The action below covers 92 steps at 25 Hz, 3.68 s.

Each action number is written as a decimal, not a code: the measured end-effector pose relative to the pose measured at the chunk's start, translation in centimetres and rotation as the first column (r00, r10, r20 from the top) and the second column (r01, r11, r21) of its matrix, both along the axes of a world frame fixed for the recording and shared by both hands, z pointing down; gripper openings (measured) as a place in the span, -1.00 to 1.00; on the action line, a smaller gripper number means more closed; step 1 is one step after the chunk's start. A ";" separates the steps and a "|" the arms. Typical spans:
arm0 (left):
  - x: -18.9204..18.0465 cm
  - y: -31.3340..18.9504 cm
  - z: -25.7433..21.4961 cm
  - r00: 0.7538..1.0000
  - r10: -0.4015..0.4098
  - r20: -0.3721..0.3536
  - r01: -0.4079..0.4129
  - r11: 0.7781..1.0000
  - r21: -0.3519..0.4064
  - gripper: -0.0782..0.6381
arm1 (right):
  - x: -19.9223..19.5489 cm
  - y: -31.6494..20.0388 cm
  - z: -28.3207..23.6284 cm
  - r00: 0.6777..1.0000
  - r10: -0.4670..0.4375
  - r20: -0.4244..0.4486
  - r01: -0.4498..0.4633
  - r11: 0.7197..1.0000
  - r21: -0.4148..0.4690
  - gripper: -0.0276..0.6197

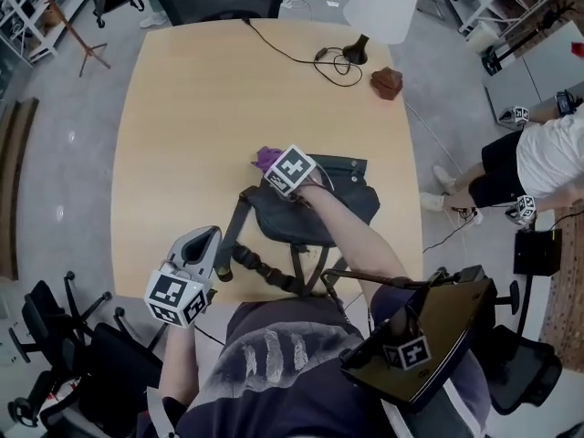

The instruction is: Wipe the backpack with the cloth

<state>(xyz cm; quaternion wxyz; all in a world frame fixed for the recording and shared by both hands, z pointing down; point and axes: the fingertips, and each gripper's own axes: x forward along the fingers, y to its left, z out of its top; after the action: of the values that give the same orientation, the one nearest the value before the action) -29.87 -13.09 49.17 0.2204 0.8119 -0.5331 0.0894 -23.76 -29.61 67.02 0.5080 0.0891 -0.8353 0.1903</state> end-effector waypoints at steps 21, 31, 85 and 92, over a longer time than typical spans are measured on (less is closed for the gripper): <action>0.9 0.6 -1.5 0.999 0.039 0.022 -0.040 0.999 0.025 -0.76 | -5.3 6.1 -7.5 0.851 0.354 0.387 -0.087 0.823 -0.561 -0.82; 4.3 0.2 -1.2 0.994 0.106 0.020 -0.107 0.994 0.013 -0.76 | 7.3 1.0 -2.9 0.957 0.266 0.119 -0.248 0.958 -0.146 -0.82; 7.3 5.0 -2.9 0.981 0.190 0.035 -0.192 0.978 0.075 -0.76 | 6.3 16.4 -13.8 0.919 0.077 0.387 -0.091 0.996 0.018 -0.82; 13.5 7.1 -3.4 0.984 0.164 0.068 -0.167 0.984 0.054 -0.76 | 15.5 20.8 -25.3 0.735 0.079 0.674 -0.203 0.973 0.108 -0.82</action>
<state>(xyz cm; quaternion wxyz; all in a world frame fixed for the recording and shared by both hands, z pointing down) -16.37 -6.03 45.77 0.1708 0.8564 -0.4729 0.1173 -8.23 -8.78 41.72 0.1512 0.1226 -0.9654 0.1738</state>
